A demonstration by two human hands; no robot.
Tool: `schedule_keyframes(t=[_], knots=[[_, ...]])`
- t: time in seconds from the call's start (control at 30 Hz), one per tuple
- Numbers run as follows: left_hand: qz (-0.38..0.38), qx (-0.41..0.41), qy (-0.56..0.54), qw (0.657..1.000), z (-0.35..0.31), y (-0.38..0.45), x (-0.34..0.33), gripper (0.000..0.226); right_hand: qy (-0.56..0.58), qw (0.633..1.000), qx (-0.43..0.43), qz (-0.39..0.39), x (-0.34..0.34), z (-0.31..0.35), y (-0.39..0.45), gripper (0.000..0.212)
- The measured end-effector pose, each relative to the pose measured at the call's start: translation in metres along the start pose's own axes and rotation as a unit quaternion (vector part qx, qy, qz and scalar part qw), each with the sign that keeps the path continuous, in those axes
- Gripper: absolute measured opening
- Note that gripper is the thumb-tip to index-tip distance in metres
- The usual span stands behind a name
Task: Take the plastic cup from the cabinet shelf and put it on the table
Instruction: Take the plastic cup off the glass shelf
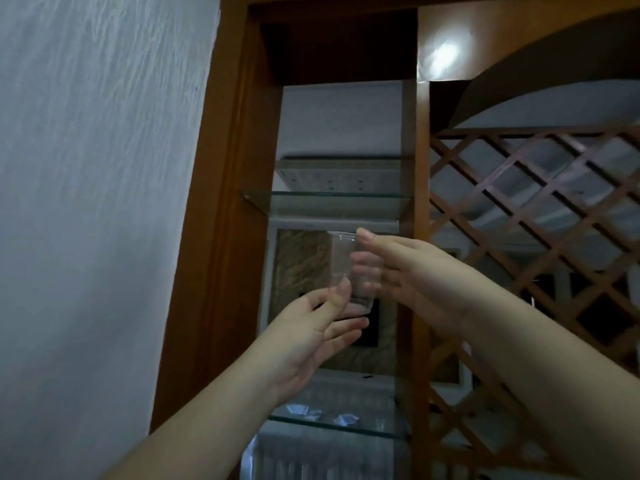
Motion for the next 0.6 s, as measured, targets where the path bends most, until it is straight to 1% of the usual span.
schedule_keyframes(t=[0.03,0.07,0.1,0.13,0.2,0.23,0.3,0.37,0.4,0.47,0.6], knots=[[0.009,0.004,-0.009,1.0,0.004,0.0,-0.012,0.059,0.002,1.0,-0.001,-0.004,0.009,0.001,-0.008,0.022],[0.019,0.007,-0.021,1.0,0.008,0.0,-0.025,0.053,-0.003,1.0,-0.001,-0.011,0.019,0.002,-0.016,0.02],[0.03,0.01,-0.032,0.999,0.012,0.001,-0.04,0.049,-0.014,1.0,-0.001,-0.021,0.031,0.003,-0.025,0.022],[0.041,0.014,-0.043,0.998,0.017,0.001,-0.056,0.046,-0.03,0.999,0.0,-0.033,0.043,0.004,-0.034,0.029],[0.059,0.024,-0.066,0.996,0.026,0.004,-0.088,0.045,-0.054,0.997,-0.003,-0.061,0.07,0.006,-0.054,0.051],[0.067,0.033,-0.079,0.994,0.032,0.005,-0.106,0.046,-0.058,0.996,-0.007,-0.073,0.085,0.007,-0.066,0.055],[0.084,0.053,-0.097,0.99,0.046,0.008,-0.144,0.049,-0.071,0.993,-0.013,-0.095,0.115,0.011,-0.093,0.049],[0.096,0.066,-0.12,0.986,0.061,0.009,-0.182,0.05,-0.093,0.988,-0.022,-0.12,0.145,0.015,-0.12,0.053],[0.098,0.072,-0.131,0.984,0.069,0.01,-0.201,0.051,-0.101,0.986,-0.026,-0.13,0.159,0.018,-0.134,0.051],[0.097,0.081,-0.15,0.981,0.082,0.008,-0.238,0.054,-0.114,0.982,-0.031,-0.146,0.185,0.024,-0.161,0.041],[0.112,0.094,-0.187,0.971,0.101,0.001,-0.309,0.059,-0.136,0.975,-0.04,-0.169,0.229,0.039,-0.211,0.037]])
Point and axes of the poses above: each hand's wrist, its own y-axis towards the middle knuckle, its own x-axis out of the back of the hand, z = x × y, the point moved 7 cm from there along y, towards the middle knuckle, and after that the axes turned 4 degrees about y, right-handed, at the moved point
